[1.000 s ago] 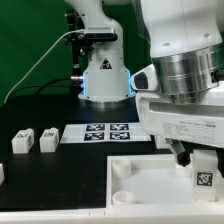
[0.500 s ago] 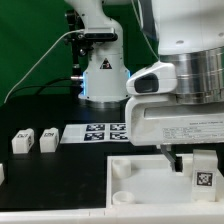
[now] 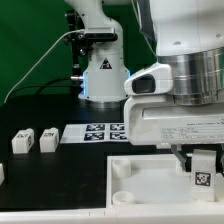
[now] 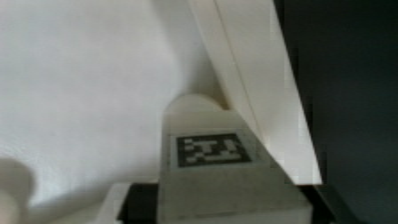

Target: Assemble one leg

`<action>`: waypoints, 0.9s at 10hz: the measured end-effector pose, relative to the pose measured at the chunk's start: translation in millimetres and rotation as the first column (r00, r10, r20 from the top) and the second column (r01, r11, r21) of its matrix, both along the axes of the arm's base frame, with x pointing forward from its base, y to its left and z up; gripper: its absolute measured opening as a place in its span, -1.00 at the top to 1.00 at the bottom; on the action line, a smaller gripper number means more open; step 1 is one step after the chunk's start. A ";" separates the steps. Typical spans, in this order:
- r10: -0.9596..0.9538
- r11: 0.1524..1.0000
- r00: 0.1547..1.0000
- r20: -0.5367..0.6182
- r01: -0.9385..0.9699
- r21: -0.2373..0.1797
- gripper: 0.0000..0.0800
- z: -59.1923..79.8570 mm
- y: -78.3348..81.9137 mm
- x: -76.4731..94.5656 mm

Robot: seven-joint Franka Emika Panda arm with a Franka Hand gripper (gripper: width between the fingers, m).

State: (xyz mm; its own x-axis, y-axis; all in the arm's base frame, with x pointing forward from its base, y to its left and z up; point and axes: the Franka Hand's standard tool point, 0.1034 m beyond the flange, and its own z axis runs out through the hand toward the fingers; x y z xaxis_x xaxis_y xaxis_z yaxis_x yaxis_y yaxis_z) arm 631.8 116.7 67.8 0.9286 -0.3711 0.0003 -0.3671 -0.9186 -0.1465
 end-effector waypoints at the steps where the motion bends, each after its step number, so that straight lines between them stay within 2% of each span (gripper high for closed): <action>1: -0.039 0.999 0.999 -0.009 0.039 0.004 0.26 2.2 -3.2 2.3; 3: -0.210 0.978 0.977 -0.033 0.210 0.009 0.26 2.4 -3.0 2.8; 5: -0.390 0.920 0.918 -0.068 0.392 0.014 0.26 -0.7 -1.1 0.9; 7: -0.385 0.922 0.921 -0.062 0.386 0.013 0.26 -0.8 -0.4 0.0; 8: -0.386 0.922 0.920 -0.063 0.387 0.013 0.06 -1.2 -0.9 0.0; 9: -0.385 0.922 0.921 -0.064 0.387 0.013 0.06 -1.5 -0.6 -0.2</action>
Offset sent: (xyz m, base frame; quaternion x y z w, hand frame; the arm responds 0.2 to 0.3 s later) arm 0.0165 0.0031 0.0032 0.0024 0.0252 0.2101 0.9773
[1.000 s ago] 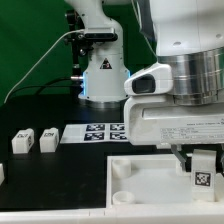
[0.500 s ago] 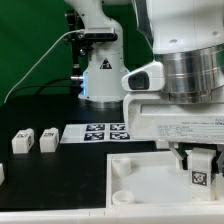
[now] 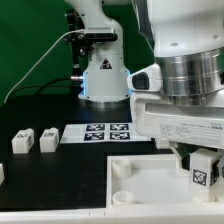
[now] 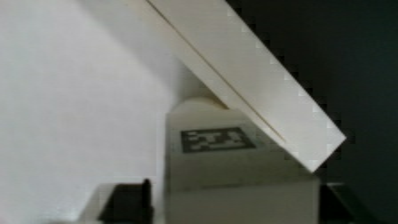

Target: Assemble one leg

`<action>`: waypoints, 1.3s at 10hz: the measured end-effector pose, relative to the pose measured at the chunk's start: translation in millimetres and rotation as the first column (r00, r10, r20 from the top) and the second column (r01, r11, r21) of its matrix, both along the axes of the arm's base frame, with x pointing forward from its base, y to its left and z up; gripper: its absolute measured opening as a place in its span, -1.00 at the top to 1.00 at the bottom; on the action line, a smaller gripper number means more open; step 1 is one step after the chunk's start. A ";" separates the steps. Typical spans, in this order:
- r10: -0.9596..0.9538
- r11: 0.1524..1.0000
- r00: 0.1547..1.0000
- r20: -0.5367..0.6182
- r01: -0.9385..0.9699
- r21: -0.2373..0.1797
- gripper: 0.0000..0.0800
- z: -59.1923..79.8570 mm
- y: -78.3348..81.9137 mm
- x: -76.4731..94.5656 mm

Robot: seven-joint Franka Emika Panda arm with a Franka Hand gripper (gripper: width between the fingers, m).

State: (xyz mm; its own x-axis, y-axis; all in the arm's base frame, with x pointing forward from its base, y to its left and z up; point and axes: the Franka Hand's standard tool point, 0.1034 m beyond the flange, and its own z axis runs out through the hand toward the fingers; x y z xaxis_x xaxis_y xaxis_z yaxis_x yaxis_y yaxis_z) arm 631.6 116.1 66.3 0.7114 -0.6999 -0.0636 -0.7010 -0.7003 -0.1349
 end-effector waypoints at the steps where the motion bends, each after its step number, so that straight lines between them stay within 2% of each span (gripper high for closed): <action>1: 0.001 1.000 1.000 0.000 -0.001 0.000 -0.28 -0.1 0.1 -0.1; 2: 0.003 1.000 1.000 0.000 -0.003 0.000 -0.55 -0.3 0.1 -0.1; 5: 0.233 0.972 0.972 0.034 -0.233 -0.012 -0.62 3.5 3.6 -0.8; 7: 0.506 0.862 0.860 0.065 -0.504 -0.050 -0.62 1.7 10.4 -4.6; 9: 0.744 0.668 0.665 0.066 -0.738 -0.097 -0.62 -1.4 13.0 -9.1; 11: 0.856 0.517 0.512 0.068 -0.847 -0.122 -0.62 -2.6 3.1 -8.6; 12: 0.864 0.503 0.498 0.068 -0.856 -0.123 -0.54 -2.8 3.4 -8.7; 13: 0.848 0.530 0.526 0.067 -0.840 -0.119 -0.20 -3.0 3.4 -8.8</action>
Offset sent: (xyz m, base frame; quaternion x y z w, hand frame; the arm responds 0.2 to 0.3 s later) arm -0.0060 0.0057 0.0017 0.0073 -0.0264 -0.1665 0.9857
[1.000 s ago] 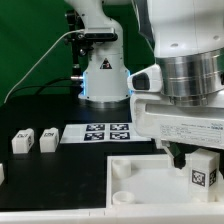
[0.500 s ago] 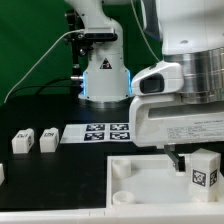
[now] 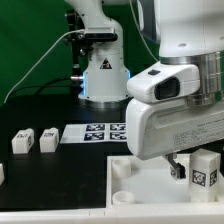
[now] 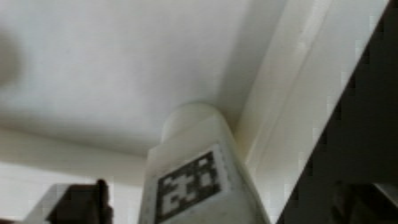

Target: Assemble one leg

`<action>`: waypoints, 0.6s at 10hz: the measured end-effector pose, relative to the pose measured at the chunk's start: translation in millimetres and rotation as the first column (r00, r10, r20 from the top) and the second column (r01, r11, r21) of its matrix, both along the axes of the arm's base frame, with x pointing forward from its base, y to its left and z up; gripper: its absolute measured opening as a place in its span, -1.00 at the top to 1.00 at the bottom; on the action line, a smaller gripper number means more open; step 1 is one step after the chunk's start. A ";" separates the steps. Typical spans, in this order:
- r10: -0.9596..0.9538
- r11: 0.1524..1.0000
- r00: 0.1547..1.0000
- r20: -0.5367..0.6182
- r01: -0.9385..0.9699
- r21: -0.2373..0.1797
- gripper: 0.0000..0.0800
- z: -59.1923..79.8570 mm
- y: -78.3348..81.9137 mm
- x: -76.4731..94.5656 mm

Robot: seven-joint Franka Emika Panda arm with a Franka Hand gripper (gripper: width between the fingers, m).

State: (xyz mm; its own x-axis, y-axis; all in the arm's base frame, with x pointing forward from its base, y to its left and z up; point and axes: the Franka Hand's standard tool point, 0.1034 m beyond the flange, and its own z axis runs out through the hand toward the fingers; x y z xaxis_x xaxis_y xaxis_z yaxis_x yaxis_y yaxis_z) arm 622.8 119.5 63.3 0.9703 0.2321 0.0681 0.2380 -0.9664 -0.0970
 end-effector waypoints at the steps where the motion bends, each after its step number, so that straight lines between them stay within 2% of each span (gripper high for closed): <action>1: -0.020 1.000 1.000 -0.002 0.020 0.002 -0.20 -0.1 -0.4 0.0; 2: -0.117 0.993 0.993 -0.022 0.117 0.001 0.24 -1.6 -3.7 -2.3; 6: -0.485 0.874 0.871 -0.083 0.486 -0.006 0.25 -2.1 0.6 -4.2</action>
Offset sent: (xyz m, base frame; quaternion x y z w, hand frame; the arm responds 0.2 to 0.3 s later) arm 0.0000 0.0000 0.0000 0.0000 0.0000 0.2667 0.9638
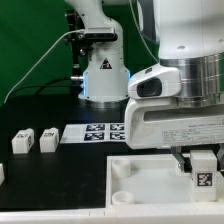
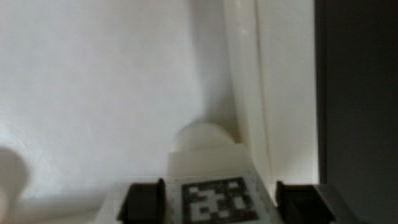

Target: Assemble one leg

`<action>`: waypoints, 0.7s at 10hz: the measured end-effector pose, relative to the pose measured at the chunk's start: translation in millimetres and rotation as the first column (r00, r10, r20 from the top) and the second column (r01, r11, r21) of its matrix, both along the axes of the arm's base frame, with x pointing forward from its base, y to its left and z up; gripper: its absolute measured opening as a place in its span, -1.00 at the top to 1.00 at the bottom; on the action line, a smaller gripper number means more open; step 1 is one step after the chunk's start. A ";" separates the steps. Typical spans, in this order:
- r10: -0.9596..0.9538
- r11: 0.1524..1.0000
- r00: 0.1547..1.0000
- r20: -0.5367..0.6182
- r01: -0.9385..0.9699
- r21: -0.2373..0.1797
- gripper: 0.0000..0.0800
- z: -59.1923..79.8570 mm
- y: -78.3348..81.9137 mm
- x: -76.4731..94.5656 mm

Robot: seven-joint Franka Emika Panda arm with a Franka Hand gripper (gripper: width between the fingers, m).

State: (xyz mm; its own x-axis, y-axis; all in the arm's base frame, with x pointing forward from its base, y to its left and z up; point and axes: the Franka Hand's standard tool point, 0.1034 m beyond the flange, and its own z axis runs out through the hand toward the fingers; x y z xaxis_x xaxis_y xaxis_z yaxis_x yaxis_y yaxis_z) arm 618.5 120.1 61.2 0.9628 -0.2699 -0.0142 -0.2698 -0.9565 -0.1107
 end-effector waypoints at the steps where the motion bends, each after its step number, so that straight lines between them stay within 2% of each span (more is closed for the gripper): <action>1: -0.150 0.989 0.988 -0.027 0.150 0.000 0.25 0.5 -0.2 1.1; 4: -0.530 0.847 0.846 -0.059 0.527 -0.065 0.24 0.0 -18.6 1.2; 6: -0.669 0.742 0.742 -0.044 0.664 -0.097 0.20 -0.2 -32.0 1.0; 7: -0.696 0.717 0.717 -0.037 0.690 -0.105 0.20 0.0 -35.0 0.8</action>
Offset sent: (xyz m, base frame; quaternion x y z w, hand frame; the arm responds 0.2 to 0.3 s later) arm 0.0220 0.0017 0.0041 -0.0080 0.0280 0.4058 0.9135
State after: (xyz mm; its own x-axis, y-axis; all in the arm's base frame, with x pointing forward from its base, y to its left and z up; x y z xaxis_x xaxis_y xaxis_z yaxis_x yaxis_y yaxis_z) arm 619.3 85.1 61.2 0.5031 -0.8640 -0.0210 -0.8642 -0.5032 0.0005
